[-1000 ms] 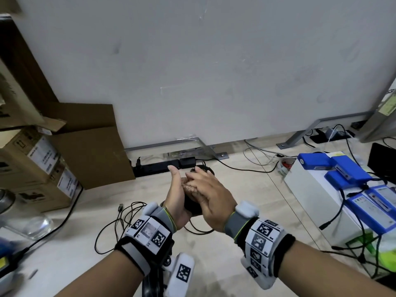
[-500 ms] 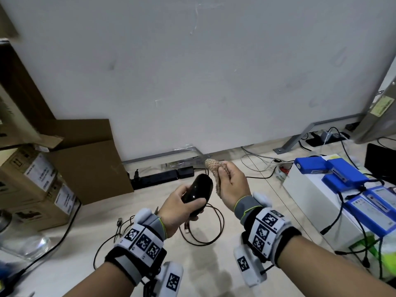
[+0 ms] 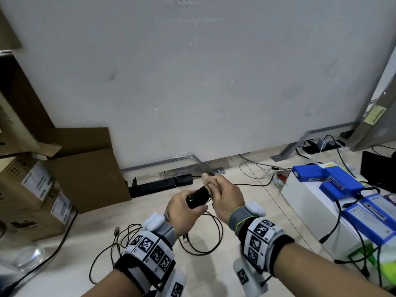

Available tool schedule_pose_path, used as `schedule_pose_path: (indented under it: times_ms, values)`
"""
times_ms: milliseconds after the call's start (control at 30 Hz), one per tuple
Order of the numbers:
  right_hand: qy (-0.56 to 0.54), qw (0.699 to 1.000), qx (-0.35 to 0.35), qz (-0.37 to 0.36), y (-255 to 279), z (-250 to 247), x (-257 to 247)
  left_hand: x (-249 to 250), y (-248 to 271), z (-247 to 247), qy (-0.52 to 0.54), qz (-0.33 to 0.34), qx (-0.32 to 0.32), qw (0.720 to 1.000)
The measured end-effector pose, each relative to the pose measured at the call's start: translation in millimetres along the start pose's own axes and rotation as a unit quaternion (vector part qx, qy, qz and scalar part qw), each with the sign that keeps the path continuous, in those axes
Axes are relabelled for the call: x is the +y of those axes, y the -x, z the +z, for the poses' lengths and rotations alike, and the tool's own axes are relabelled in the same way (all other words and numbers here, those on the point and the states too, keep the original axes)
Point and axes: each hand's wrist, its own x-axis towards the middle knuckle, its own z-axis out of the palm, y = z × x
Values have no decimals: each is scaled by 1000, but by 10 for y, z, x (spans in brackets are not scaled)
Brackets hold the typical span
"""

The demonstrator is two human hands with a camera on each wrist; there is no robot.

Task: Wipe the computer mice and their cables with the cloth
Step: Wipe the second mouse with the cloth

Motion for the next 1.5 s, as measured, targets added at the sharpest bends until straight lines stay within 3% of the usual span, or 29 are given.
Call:
schedule_pose_path:
  times_ms: [100,167,233,300,367,500,600,667,767,833,1000,1067,1200,1367,1500]
  values:
    - [-21,988,-52,-143,231,79,-298,21,-29,-1,-8,18,4,1000]
    - [-17,979,-73,-192,234,55,-293,5,-24,-24,15,16,4,1000]
    - [3,986,-59,-155,102,8,-129,-18,-10,-49,35,9,-1,999]
    - [-32,999,-11,-13,-1,-24,-8,-34,23,-63,55,-12,-15,998]
    - [-119,987,23,107,-54,37,48,-35,55,-80,116,-51,-33,991]
    - [-180,976,62,104,-43,-24,-91,-62,98,-105,382,-136,-84,910]
    - [-212,968,109,80,-96,-106,-156,-80,110,-168,465,-154,-109,865]
    - [-250,960,113,66,-63,-79,-224,-70,110,-180,481,-152,-113,856]
    - [-101,989,58,-89,92,37,-232,-16,94,-154,477,-138,-104,862]
    - [-30,986,36,-160,110,74,-165,13,94,-148,462,-125,-100,872]
    - [-81,994,65,-31,-41,-122,-164,-28,159,-130,420,-131,-107,892]
    - [-73,991,69,-84,-1,-153,-265,-1,144,-130,396,-123,-108,903]
    - [30,953,-12,-301,81,-158,-135,31,111,-169,376,-107,-110,914]
    - [35,967,41,-249,-34,-280,-23,-13,134,-211,383,-113,-93,912]
    - [32,959,8,-283,142,-182,-224,39,144,-218,359,-75,-91,926]
